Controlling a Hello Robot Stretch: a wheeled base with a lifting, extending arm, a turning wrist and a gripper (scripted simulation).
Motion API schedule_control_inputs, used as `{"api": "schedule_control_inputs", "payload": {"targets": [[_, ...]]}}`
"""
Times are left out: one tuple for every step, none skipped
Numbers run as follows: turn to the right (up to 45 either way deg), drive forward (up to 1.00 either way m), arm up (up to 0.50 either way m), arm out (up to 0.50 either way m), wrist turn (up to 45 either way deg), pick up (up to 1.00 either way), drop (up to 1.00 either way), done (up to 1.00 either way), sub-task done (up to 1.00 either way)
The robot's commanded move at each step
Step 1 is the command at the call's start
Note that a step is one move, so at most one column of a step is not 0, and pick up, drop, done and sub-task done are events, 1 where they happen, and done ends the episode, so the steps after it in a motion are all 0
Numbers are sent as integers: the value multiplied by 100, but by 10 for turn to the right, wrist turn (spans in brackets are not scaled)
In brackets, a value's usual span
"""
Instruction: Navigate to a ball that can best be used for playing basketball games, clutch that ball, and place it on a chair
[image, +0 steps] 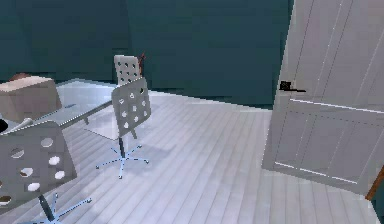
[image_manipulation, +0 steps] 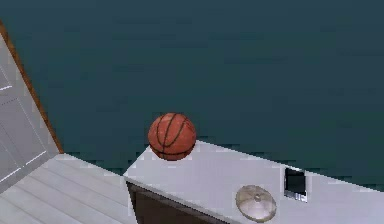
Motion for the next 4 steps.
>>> {"api": "schedule_control_inputs", "payload": {"targets": [[0, 0, 38, 0, 0, 0, 0, 0, 0], [0, 0, 0, 38, 0, 0, 0, 0, 0], [0, 0, 0, 0, 450, 0, 0, 0, 0], [0, 0, 0, 0, 450, 0, 0, 0, 0]]}}
